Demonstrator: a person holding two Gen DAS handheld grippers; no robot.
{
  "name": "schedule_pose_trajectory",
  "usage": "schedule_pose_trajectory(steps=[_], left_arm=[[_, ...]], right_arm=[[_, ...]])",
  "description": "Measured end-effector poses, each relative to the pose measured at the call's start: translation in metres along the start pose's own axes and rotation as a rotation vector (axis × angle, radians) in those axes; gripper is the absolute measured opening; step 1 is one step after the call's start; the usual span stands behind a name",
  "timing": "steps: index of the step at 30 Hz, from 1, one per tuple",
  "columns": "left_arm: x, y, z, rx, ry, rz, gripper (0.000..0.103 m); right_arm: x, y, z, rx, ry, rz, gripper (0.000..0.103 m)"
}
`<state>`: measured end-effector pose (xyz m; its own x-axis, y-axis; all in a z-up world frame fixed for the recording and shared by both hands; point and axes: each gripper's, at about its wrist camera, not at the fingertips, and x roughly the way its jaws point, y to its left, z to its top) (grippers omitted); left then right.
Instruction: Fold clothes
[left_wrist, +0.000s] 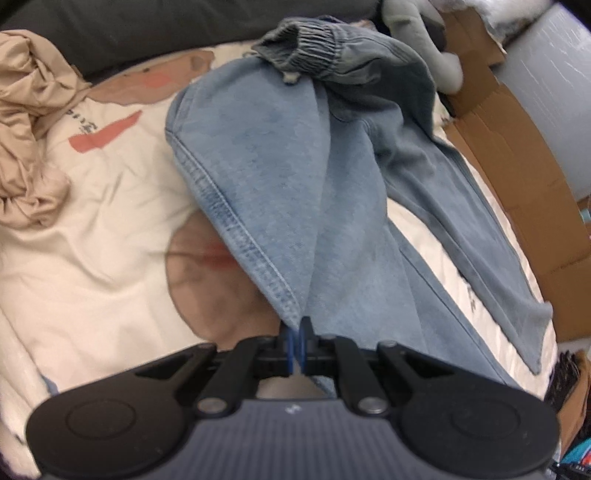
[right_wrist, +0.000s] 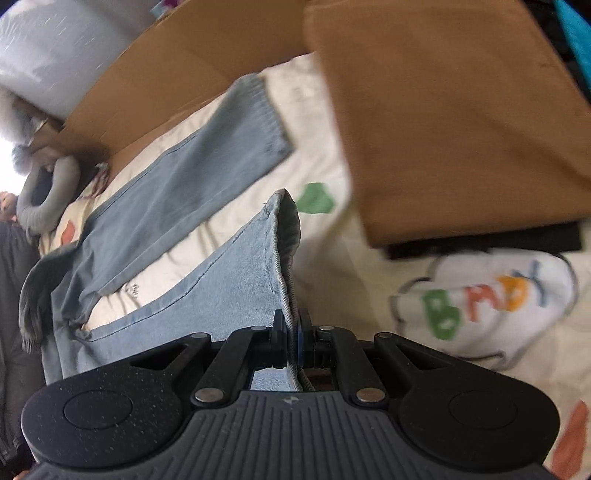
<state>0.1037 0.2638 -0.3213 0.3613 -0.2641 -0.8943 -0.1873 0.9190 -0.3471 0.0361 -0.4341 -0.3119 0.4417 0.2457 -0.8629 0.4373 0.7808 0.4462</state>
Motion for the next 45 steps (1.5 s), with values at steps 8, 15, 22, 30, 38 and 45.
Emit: schedule_pose_trajectory(steps=[8,15,22,30,38,45], left_arm=[[0.008,-0.003,-0.022,-0.007,0.076,-0.018,0.006],[-0.006,0.006,-0.011,0.009,0.059,0.05,0.023],[-0.039,0.033,0.024,-0.029,-0.054,0.103,0.035],[-0.044,0.058,0.06,-0.071,-0.157,0.145,0.041],[-0.025,0.075,0.101,-0.138,-0.222,0.146,0.045],[0.016,0.068,0.141,-0.083,-0.219,0.182,0.045]], right_arm=[[-0.023,-0.041,-0.012,0.062,-0.033,-0.06,0.002],[-0.018,-0.05,-0.014,0.151,-0.005,-0.097,0.008],[-0.027,-0.032,-0.009,0.067,-0.031,-0.082,0.027],[-0.017,0.009,0.011,-0.021,-0.021,-0.042,0.028],[0.015,0.083,0.039,-0.233,0.034,0.025,0.029],[0.089,0.165,0.051,-0.454,0.11,0.129,0.029]])
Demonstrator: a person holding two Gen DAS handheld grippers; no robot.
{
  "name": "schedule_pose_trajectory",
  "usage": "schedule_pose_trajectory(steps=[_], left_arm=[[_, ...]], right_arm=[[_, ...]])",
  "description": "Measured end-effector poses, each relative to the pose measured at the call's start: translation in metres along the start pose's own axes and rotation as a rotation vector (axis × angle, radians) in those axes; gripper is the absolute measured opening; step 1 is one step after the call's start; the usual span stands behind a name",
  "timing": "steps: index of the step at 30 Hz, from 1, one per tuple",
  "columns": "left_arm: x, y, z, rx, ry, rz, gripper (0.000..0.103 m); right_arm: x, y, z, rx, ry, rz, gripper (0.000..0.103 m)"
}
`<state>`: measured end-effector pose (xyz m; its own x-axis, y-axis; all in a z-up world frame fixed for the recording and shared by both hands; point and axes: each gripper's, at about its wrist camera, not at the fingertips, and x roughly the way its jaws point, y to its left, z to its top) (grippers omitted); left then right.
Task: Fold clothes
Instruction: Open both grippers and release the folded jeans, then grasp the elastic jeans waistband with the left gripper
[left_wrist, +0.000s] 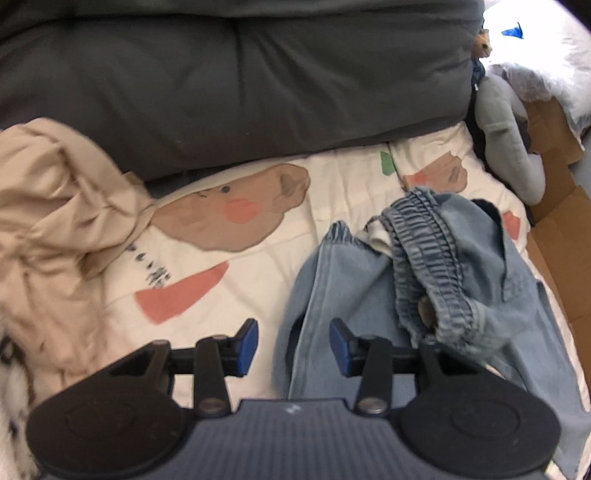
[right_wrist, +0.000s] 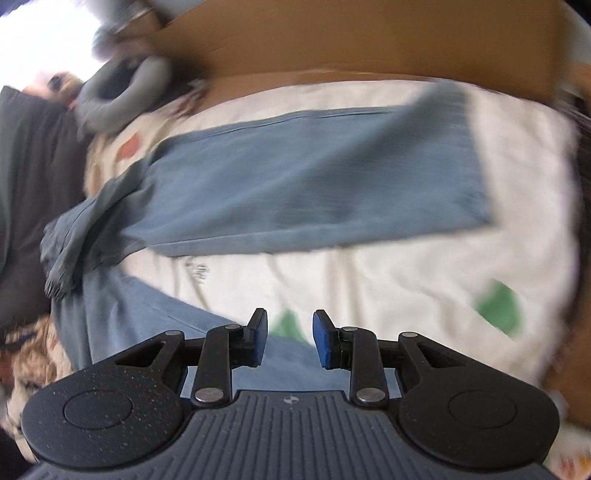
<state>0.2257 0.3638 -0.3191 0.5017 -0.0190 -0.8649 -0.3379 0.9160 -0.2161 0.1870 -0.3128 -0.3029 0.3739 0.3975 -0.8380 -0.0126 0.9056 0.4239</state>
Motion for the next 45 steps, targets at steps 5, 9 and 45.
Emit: schedule_pose_trajectory(steps=[5,9,45], left_arm=[[0.017,-0.011,0.008,-0.002,-0.015,0.014,0.045],[0.016,-0.023,0.013,-0.018,-0.039,-0.037,0.045],[0.044,-0.029,-0.031,-0.144,-0.093,-0.541,0.044]], right_arm=[[0.056,0.042,0.022,-0.119,0.074,0.058,0.029],[0.078,0.073,0.038,-0.203,0.087,0.091,0.029],[0.178,0.412,0.074,-1.21,0.212,0.317,0.051]])
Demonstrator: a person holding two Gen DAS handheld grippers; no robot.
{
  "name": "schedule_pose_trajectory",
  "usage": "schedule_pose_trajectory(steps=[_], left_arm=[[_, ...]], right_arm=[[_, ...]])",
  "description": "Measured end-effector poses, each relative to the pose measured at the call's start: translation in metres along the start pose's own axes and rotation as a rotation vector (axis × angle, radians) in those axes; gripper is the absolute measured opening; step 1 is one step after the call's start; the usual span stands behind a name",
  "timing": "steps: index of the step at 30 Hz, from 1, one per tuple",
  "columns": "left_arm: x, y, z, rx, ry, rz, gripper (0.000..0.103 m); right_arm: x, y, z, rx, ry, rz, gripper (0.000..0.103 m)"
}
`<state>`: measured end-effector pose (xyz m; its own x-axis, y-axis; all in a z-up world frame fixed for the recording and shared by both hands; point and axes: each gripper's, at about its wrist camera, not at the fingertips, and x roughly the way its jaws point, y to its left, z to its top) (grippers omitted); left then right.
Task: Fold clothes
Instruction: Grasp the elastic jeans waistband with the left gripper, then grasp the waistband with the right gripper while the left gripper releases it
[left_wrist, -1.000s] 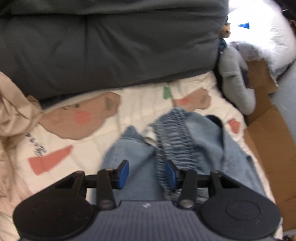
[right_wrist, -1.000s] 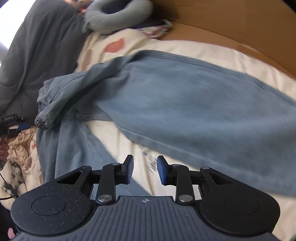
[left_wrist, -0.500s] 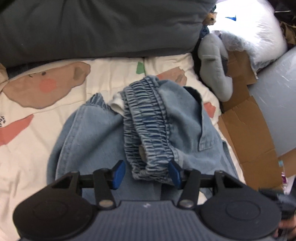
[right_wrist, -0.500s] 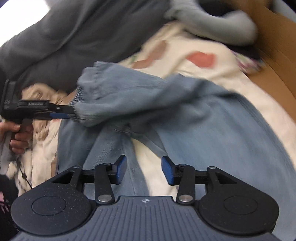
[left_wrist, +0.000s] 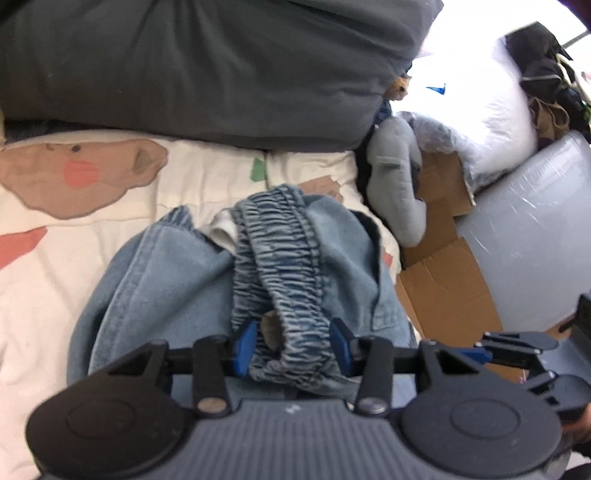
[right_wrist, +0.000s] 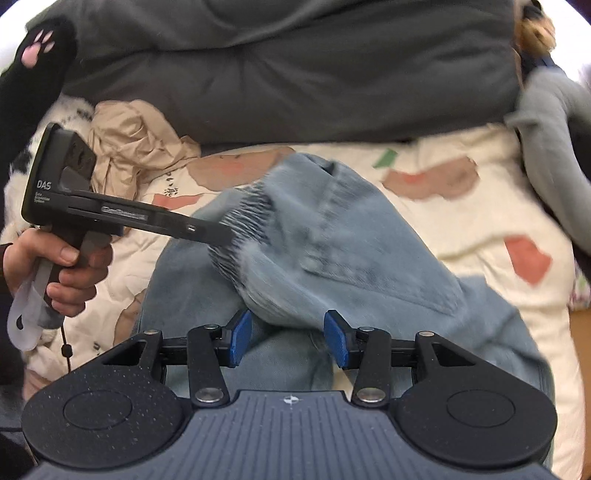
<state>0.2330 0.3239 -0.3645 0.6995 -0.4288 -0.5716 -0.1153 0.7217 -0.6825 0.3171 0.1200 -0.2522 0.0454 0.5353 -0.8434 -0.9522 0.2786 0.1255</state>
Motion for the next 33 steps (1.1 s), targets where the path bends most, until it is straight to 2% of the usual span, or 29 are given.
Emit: schedule_pose_trajectory(steps=[5,9,14,19,28,31,33], left_arm=[[0.0,0.004,-0.004,0.012,-0.009,-0.027,0.042],[0.003,0.006,-0.004,0.012,-0.009,-0.053,0.042],[0.011,0.008,-0.001,-0.002,0.007,-0.081,0.03],[0.015,0.008,0.001,-0.018,0.012,-0.109,0.014],[-0.006,-0.004,0.009,-0.051,-0.052,-0.151,0.009],[-0.007,-0.01,0.013,-0.047,-0.058,-0.156,0.008],[-0.007,-0.012,0.015,-0.041,-0.059,-0.159,0.008]], right_arm=[[0.02,0.03,0.009,-0.12,0.047,-0.047,0.051],[0.031,0.048,0.01,-0.222,0.051,-0.089,0.051],[0.046,0.063,0.008,-0.347,0.045,-0.139,0.051],[0.058,0.068,0.002,-0.448,0.042,-0.153,0.05],[0.054,0.065,0.0,-0.531,0.002,-0.185,0.049],[0.05,0.063,0.002,-0.543,-0.016,-0.195,0.034],[0.048,0.059,0.004,-0.542,-0.026,-0.205,0.016]])
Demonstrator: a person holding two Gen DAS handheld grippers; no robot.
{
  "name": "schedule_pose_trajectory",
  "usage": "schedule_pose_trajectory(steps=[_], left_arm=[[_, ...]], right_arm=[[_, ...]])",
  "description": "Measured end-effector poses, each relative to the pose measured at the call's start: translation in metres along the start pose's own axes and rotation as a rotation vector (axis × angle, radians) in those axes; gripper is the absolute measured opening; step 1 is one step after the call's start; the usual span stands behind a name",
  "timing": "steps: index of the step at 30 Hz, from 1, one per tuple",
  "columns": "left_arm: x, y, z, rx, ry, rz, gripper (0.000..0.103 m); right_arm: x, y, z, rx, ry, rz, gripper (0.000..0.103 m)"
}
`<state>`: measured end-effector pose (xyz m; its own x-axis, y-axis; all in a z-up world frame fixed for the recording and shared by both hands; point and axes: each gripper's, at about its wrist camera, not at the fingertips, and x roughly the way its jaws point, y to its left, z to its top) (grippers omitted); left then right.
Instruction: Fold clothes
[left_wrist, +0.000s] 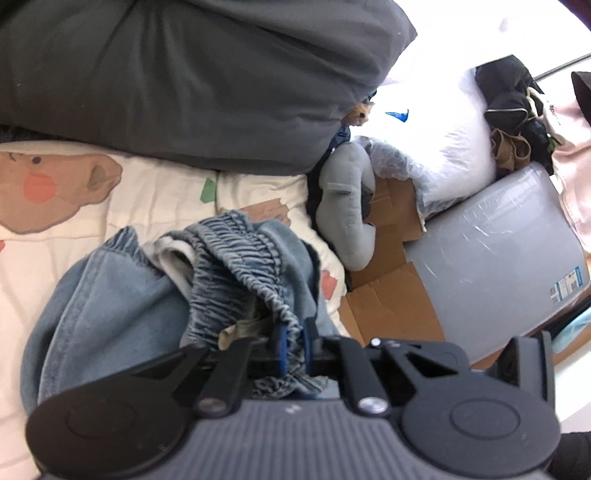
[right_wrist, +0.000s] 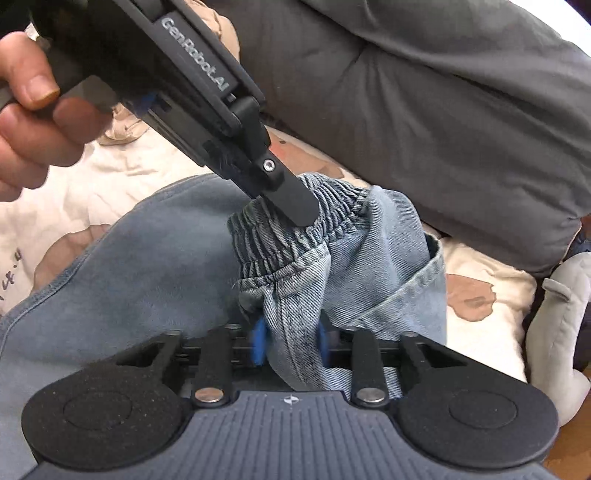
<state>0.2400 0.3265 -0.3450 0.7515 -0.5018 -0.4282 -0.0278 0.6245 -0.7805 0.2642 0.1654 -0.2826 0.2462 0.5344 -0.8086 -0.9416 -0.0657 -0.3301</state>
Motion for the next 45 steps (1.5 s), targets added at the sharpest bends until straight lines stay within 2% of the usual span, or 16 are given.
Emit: schedule_pose_trajectory(steps=[5,6,7,8,12,14,16,20,27,33,35,36,39,43,44,45], left_arm=[[-0.003,-0.009,0.006,0.058,-0.017,0.028,0.016],[-0.007,-0.01,0.007,0.076,-0.04,0.042,0.025],[-0.01,-0.01,0.008,0.083,-0.052,0.052,0.038],[-0.012,-0.008,0.01,0.088,-0.061,0.067,0.043],[-0.014,0.005,0.018,0.105,-0.083,0.168,0.054],[-0.01,0.013,0.021,0.1,-0.087,0.215,0.056],[-0.003,0.02,0.023,0.106,-0.082,0.233,0.063],[0.014,0.026,0.022,0.154,-0.068,0.308,0.064],[0.04,0.026,0.027,0.208,-0.038,0.326,0.069],[0.054,0.031,0.029,0.198,-0.02,0.345,0.069],[0.06,0.032,0.029,0.198,-0.007,0.355,0.067],[0.062,0.032,0.028,0.202,-0.003,0.353,0.063],[0.058,0.028,0.024,0.202,0.008,0.336,0.009],[0.046,0.021,0.017,0.194,0.022,0.304,0.007],[0.043,0.019,0.015,0.192,0.025,0.297,0.002],[0.04,0.018,0.013,0.19,0.029,0.289,0.001]], right_arm=[[-0.01,-0.016,-0.001,0.023,-0.017,-0.033,0.012],[-0.01,-0.019,-0.001,0.03,-0.011,-0.046,0.012],[-0.011,-0.025,-0.004,0.049,-0.006,-0.057,0.012],[-0.012,-0.03,-0.008,0.068,-0.001,-0.067,0.011],[-0.017,-0.053,-0.016,0.145,0.011,-0.124,0.011],[-0.018,-0.064,-0.017,0.184,0.01,-0.148,0.011],[-0.022,-0.071,-0.017,0.215,0.001,-0.175,0.011],[-0.023,-0.085,-0.012,0.267,-0.014,-0.225,0.011],[-0.02,-0.094,-0.007,0.286,-0.017,-0.257,0.01],[-0.016,-0.097,-0.003,0.304,-0.019,-0.26,0.01],[-0.016,-0.096,-0.003,0.309,-0.019,-0.261,0.01],[-0.015,-0.096,-0.003,0.304,-0.018,-0.261,0.01],[-0.014,-0.096,-0.003,0.304,-0.018,-0.261,0.01],[-0.013,-0.099,-0.004,0.319,-0.023,-0.262,0.01],[-0.013,-0.1,-0.004,0.323,-0.024,-0.262,0.01],[-0.012,-0.1,-0.005,0.327,-0.024,-0.261,0.01]])
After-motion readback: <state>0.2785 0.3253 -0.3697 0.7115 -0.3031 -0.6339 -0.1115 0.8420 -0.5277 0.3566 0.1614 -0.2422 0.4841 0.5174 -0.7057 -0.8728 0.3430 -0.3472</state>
